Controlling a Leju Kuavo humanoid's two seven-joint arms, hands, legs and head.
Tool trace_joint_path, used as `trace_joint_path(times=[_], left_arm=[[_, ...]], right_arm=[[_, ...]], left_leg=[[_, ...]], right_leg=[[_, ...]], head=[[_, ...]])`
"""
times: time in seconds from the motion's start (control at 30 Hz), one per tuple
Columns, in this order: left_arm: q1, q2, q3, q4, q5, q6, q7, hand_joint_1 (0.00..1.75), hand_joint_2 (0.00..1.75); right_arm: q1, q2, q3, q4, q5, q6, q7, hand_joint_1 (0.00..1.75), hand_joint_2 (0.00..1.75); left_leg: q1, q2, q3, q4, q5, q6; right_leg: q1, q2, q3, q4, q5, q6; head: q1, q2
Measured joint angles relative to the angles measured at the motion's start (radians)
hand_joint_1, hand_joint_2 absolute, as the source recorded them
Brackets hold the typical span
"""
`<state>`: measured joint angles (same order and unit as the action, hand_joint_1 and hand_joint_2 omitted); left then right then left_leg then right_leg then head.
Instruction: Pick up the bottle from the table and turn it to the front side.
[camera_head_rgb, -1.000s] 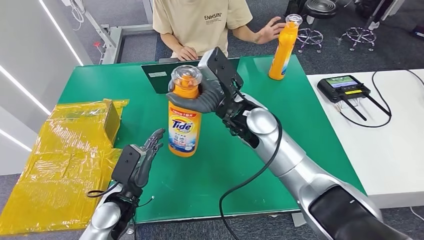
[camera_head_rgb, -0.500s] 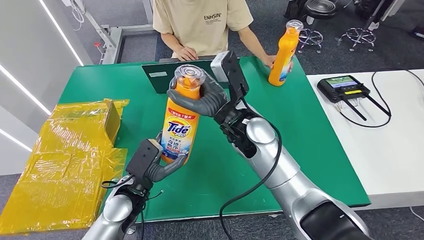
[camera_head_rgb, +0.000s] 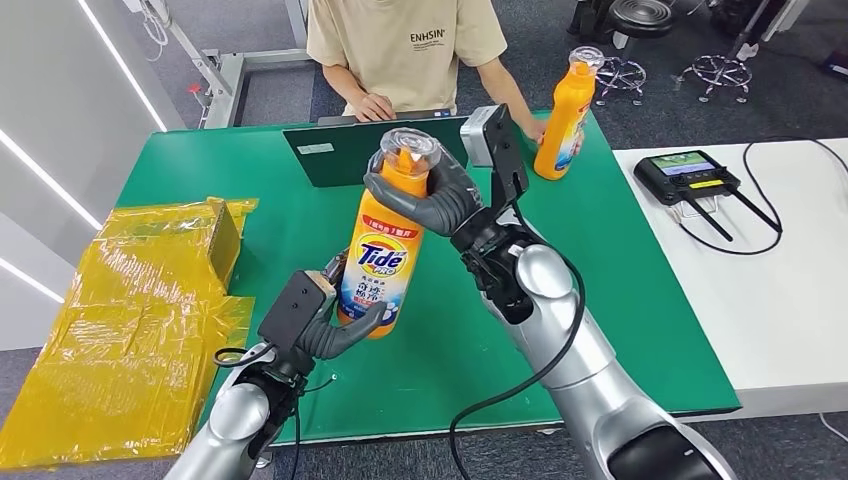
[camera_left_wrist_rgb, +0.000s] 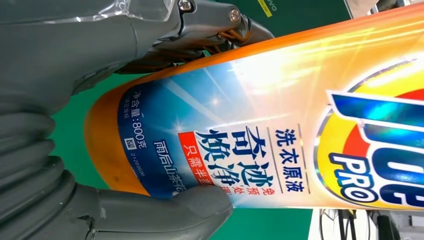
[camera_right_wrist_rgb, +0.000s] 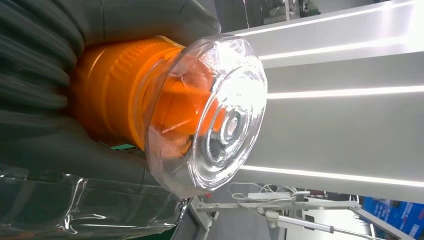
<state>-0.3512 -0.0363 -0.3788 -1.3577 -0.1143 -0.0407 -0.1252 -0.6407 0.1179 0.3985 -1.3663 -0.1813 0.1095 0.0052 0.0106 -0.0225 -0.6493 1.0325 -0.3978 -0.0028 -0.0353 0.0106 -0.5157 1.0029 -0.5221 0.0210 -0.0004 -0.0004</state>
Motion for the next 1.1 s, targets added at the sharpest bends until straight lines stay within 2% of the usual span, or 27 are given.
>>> trace_joint_path(times=[0.1,0.13,0.2,0.23,0.27,0.33,0.5,0.67,0.9,1.1], left_arm=[[0.000,-0.002,0.000,-0.004,0.000,-0.002,0.000,1.75,1.75],[0.001,-0.002,0.000,-0.006,0.000,-0.002,0.000,1.75,1.75],[0.002,-0.002,0.000,-0.009,0.000,-0.002,0.000,1.75,1.75],[0.003,-0.003,0.000,-0.012,0.001,-0.004,0.000,1.75,1.75],[0.005,-0.003,-0.001,-0.014,0.003,-0.007,0.000,1.75,1.75],[0.011,-0.006,-0.005,-0.021,0.010,-0.013,0.000,1.75,1.75],[0.044,-0.002,0.009,-0.050,0.017,0.026,0.000,1.75,1.75],[0.126,0.012,0.131,-0.116,0.023,0.079,-0.009,1.75,1.75],[0.273,0.017,0.318,-0.223,0.001,0.121,-0.012,1.75,1.75],[0.341,0.021,0.392,-0.261,-0.029,0.158,-0.013,1.75,1.75]], right_arm=[[0.006,0.000,-0.006,-0.014,0.003,0.006,0.006,1.75,1.75],[0.007,0.000,-0.007,-0.016,0.004,0.008,0.007,1.51,1.75],[0.008,0.000,-0.008,-0.021,0.004,0.011,0.009,0.63,1.75],[0.008,0.000,-0.009,-0.023,0.005,0.012,0.010,0.20,1.31],[0.008,0.001,-0.010,-0.024,0.007,0.013,0.011,0.00,0.87],[0.008,0.002,-0.011,-0.027,0.019,0.013,0.014,0.00,0.00],[0.050,0.001,-0.029,-0.075,0.115,-0.033,0.018,0.00,0.00],[0.210,-0.031,-0.085,-0.224,0.275,-0.122,-0.019,0.00,0.00],[0.523,-0.076,-0.149,-0.403,0.418,-0.264,-0.184,0.00,0.00],[0.650,-0.091,-0.155,-0.413,0.480,-0.396,-0.283,0.00,0.00]], left_leg=[[0.000,0.000,0.000,0.000,0.000,0.000],[0.000,0.000,0.000,0.000,0.000,0.000],[0.000,0.000,0.000,0.000,0.000,0.000],[0.000,0.000,0.000,0.000,0.000,0.000],[0.000,0.000,0.000,0.000,0.000,0.000],[0.000,0.000,0.000,0.000,0.000,0.000],[0.000,-0.001,0.000,0.000,0.000,0.000],[0.000,-0.001,0.000,-0.001,-0.002,0.000],[0.000,-0.001,0.000,-0.001,-0.006,-0.001],[0.000,-0.001,0.000,-0.001,-0.006,-0.002]], right_leg=[[0.000,0.000,0.000,0.000,0.000,0.000],[0.000,0.000,0.000,0.000,0.000,0.000],[0.000,0.000,0.000,0.000,0.000,0.000],[0.000,0.000,0.000,0.000,0.000,0.000],[0.000,0.000,0.000,0.000,0.000,0.000],[0.000,0.000,0.000,0.000,0.000,0.000],[0.000,-0.001,0.000,0.000,-0.001,0.000],[0.000,-0.001,0.000,0.000,-0.002,0.000],[0.000,-0.001,0.001,-0.001,-0.005,-0.001],[0.000,-0.001,-0.001,-0.001,-0.006,-0.002]], head=[[0.000,0.000],[0.000,0.000],[0.000,0.000],[0.000,0.000],[0.000,0.000],[0.000,0.000],[0.000,0.000],[0.000,0.000],[0.000,0.000],[0.000,0.000]])
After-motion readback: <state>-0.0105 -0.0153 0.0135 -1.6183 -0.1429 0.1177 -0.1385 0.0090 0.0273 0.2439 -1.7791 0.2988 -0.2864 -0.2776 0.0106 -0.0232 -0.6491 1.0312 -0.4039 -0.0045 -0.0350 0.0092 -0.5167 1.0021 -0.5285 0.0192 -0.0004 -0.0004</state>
